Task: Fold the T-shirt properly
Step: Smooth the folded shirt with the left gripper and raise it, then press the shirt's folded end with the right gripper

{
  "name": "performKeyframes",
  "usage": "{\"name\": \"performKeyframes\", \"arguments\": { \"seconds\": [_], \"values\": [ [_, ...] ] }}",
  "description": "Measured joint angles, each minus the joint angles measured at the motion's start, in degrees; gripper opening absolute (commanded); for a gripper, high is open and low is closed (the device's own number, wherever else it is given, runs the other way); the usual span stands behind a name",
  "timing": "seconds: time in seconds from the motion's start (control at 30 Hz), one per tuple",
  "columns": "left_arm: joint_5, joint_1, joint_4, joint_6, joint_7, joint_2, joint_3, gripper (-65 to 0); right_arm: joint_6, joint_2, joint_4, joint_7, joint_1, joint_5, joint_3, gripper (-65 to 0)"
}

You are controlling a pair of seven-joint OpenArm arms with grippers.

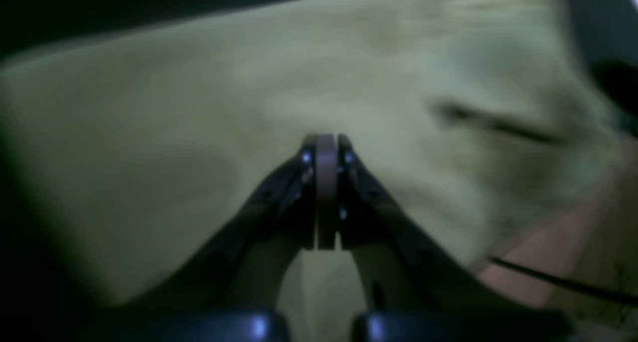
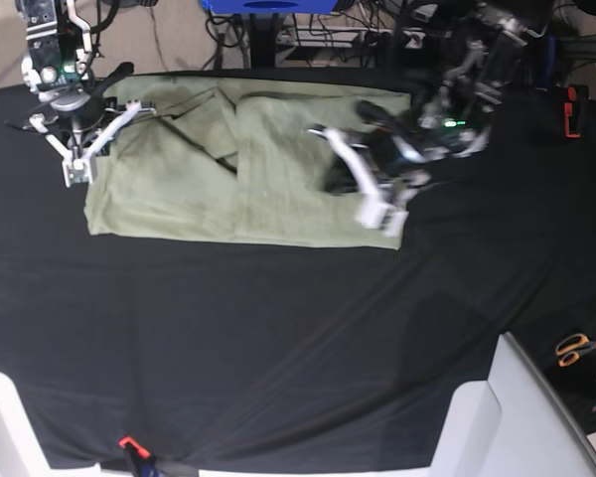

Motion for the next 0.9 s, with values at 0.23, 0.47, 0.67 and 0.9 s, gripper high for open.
{"name": "performKeyframes", "arguments": {
  "seconds": [0.23, 0.47, 0.67, 0.9],
  "values": [
    [11.5, 7.67, 1.2, -0.61, 0.02, -1.57, -2.45, -65.0, 16.04, -0.72, 0.28, -0.59, 2.36, 21.05, 13.05, -59.4],
    [14.16, 21.9, 4.66, -0.83, -12.55, 0.33, -22.75, -65.0, 40.41, 2.95, -9.4, -25.55, 9.14, 45.88, 28.87, -5.3],
    [14.16, 28.09, 4.66, -3.56, -16.92, 0.79, -32.39, -65.0, 39.95, 5.2, -26.25, -31.71, 15.65, 44.74, 30.47, 0.0],
    [14.38, 29.03, 4.39, -21.88, -16.76, 9.79, -46.23, -65.0, 40.63, 7.21, -35.43, -26.03, 20.44, 43.28, 24.9, 0.0]
  ]
}}
